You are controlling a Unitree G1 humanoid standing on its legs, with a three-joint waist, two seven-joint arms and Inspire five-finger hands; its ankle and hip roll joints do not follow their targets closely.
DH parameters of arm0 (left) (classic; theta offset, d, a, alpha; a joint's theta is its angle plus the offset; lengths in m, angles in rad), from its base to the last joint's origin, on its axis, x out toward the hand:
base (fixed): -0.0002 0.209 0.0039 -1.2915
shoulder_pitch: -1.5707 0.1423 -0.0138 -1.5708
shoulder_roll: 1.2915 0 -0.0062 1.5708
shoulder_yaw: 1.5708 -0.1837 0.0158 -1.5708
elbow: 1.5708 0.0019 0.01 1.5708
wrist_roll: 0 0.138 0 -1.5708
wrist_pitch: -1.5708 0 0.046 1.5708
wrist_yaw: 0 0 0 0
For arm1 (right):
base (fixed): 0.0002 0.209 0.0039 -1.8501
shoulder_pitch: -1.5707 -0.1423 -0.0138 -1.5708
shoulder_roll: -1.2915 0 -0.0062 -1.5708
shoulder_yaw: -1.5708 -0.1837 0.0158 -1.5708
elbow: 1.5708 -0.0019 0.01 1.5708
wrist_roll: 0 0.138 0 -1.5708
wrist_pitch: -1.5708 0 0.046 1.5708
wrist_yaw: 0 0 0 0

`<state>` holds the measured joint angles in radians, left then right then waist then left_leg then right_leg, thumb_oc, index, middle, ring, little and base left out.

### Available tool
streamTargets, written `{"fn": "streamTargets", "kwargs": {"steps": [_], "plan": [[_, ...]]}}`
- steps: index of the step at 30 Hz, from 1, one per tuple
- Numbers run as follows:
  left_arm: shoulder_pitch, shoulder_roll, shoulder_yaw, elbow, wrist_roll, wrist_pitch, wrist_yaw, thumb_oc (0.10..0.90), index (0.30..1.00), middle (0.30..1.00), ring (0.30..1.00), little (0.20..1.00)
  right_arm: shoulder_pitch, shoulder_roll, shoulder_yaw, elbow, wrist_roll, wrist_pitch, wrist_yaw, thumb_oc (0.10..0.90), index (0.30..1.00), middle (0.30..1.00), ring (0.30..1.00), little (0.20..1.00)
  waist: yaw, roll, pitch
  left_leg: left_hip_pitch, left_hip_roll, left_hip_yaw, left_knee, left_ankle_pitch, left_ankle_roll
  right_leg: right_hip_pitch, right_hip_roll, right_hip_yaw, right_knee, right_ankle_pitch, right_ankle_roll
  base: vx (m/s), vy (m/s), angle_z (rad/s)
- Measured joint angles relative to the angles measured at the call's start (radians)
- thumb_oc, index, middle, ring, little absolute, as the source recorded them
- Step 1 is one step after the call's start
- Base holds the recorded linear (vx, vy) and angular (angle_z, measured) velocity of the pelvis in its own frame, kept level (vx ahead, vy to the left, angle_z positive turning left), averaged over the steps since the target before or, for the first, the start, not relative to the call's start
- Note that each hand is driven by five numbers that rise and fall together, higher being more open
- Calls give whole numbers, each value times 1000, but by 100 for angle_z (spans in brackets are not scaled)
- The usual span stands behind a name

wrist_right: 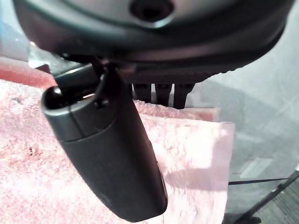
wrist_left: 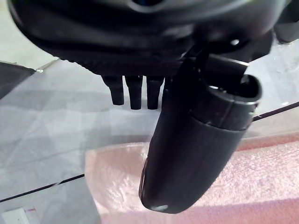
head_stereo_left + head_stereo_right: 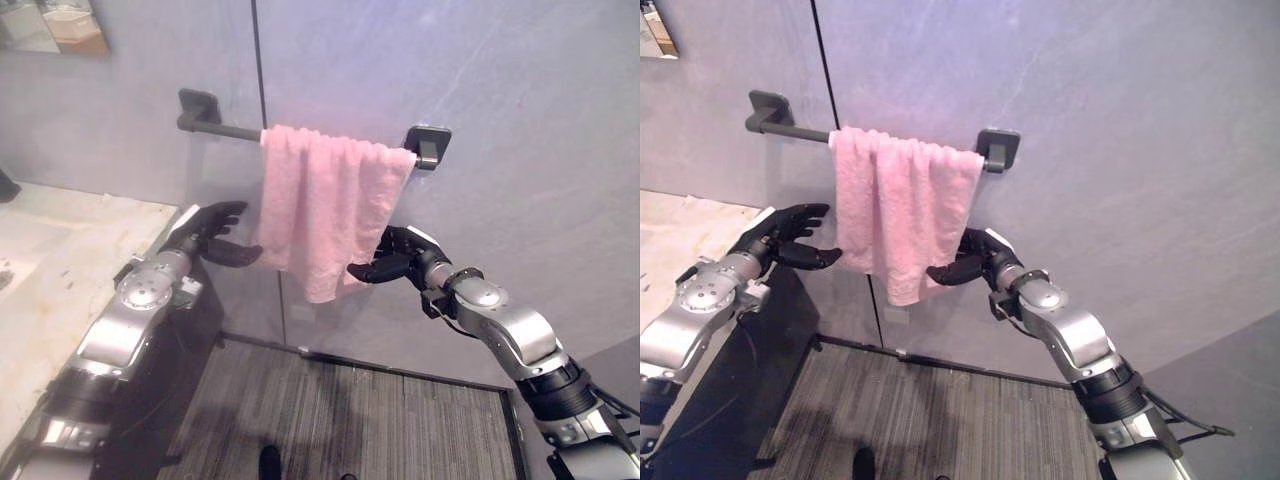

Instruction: Organize the bathroom.

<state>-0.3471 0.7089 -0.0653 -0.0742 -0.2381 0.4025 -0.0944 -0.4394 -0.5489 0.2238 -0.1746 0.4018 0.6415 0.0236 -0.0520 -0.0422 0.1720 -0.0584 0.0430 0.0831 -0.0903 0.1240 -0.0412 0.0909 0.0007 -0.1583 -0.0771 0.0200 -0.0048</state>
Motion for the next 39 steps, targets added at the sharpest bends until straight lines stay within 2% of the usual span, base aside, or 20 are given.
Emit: {"fn": "streamTargets", "kwargs": {"steps": [10, 19, 29, 30, 31, 32, 33, 39], "plan": [[0, -25, -20, -7, -35, 12, 29, 800, 900, 900, 900, 900, -9, 0, 1, -8, -37, -1, 11, 800, 900, 900, 900, 900, -2, 0, 0, 0, 0, 1, 0, 0, 1, 0, -1, 1, 0, 0, 0, 0, 0, 0], [0, -37, -23, -12, -44, 12, 2, 800, 900, 900, 900, 900, -9, 0, 2, -36, -39, -1, 11, 800, 900, 900, 900, 900, -3, 0, 0, 3, -1, 1, 0, 0, 1, 0, -1, 1, 1, 0, 0, 0, 0, 0], [-15, -44, -92, -38, -48, 14, -31, 800, 900, 900, 900, 900, -9, 0, 3, -36, -38, -1, 11, 800, 900, 900, 900, 900, -11, 0, 0, 3, 0, 6, 0, 0, 3, 0, -1, 5, 1, 0, 0, 0, 0, 0], [-22, -44, -100, -44, -50, 14, -32, 800, 900, 900, 900, 900, -9, 0, 3, -36, -38, -1, 11, 519, 479, 479, 479, 479, -12, 0, 0, 4, 0, 8, 0, -1, 3, 0, -2, 6, 1, 0, 0, 3, -5, -5], [-30, -44, -107, -44, -56, 15, -32, 800, 900, 900, 900, 900, -9, 0, 3, -36, -38, -1, 12, 405, 307, 307, 307, 307, -12, 0, 0, 5, 0, 9, 0, -1, 3, 0, -2, 7, 1, 0, 0, 4, -4, -5], [-41, -45, -108, -45, -68, 16, -33, 452, 378, 378, 378, 378, -10, 0, 3, -36, -38, -1, 12, 400, 300, 300, 300, 300, -12, 0, 0, 5, 0, 10, 0, -2, 3, 0, -2, 9, 1, 0, 0, 2, -3, -5], [-48, -45, -108, -49, -69, 21, -32, 400, 300, 300, 300, 300, -10, 0, 3, -36, -38, -1, 13, 400, 300, 300, 300, 300, -14, 0, 0, 7, 0, 11, 0, -2, 4, 1, -2, 10, 1, 0, 0, 2, -3, -5], [-53, -45, -108, -49, -66, 37, -15, 400, 300, 300, 300, 300, -18, 0, 3, -36, -41, -1, 14, 400, 300, 300, 300, 300, -32, 0, 0, 12, 0, 14, 0, 2, 10, 5, -2, 12, 1, 0, 0, 0, -1, -1]]}}
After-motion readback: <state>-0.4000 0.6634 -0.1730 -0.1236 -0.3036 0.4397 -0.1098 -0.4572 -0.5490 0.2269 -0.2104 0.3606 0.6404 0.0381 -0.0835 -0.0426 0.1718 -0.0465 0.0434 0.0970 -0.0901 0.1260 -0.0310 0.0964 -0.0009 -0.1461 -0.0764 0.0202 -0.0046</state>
